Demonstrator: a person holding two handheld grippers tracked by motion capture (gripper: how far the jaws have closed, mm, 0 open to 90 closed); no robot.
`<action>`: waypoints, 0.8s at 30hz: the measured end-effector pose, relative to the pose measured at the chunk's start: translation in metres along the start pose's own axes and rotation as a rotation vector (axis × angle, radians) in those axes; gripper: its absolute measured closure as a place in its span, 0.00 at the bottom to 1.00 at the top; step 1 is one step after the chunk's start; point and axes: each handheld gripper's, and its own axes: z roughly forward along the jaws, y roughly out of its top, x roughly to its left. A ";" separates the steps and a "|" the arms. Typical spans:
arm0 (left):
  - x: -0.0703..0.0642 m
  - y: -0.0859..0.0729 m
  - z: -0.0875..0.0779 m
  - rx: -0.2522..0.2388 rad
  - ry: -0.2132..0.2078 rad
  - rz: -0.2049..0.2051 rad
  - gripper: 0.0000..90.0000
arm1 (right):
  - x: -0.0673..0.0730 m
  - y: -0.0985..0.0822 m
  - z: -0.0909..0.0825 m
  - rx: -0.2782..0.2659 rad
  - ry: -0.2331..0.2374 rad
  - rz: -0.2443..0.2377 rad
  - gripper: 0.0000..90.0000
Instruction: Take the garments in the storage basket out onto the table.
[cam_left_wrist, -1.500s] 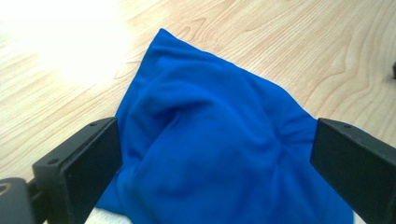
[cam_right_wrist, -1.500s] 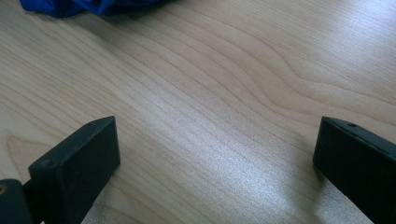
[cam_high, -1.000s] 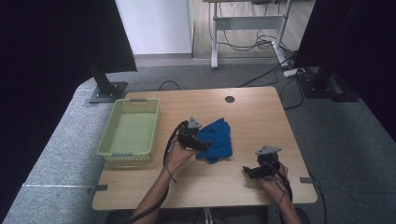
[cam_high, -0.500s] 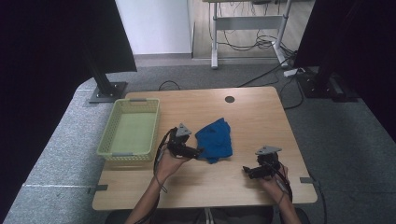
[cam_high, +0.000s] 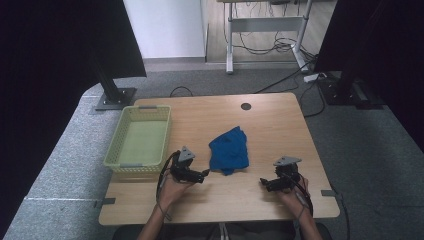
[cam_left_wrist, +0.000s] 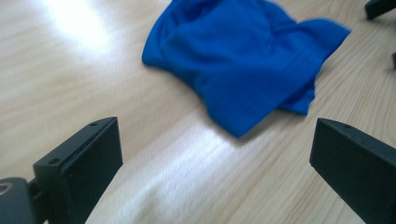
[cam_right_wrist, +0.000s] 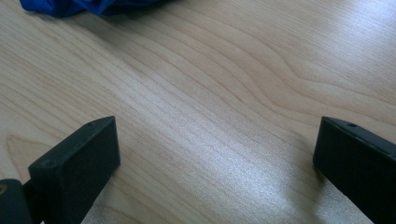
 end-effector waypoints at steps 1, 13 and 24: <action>0.000 -0.003 0.001 0.005 0.002 -0.001 0.03 | 0.000 0.000 0.000 0.000 0.000 0.000 0.00; -0.007 -0.032 0.010 0.091 0.046 0.006 0.02 | 0.000 0.000 0.000 0.000 0.000 -0.001 0.00; -0.008 -0.035 0.011 0.122 0.053 0.002 0.00 | 0.000 0.000 0.000 0.000 0.000 -0.002 0.00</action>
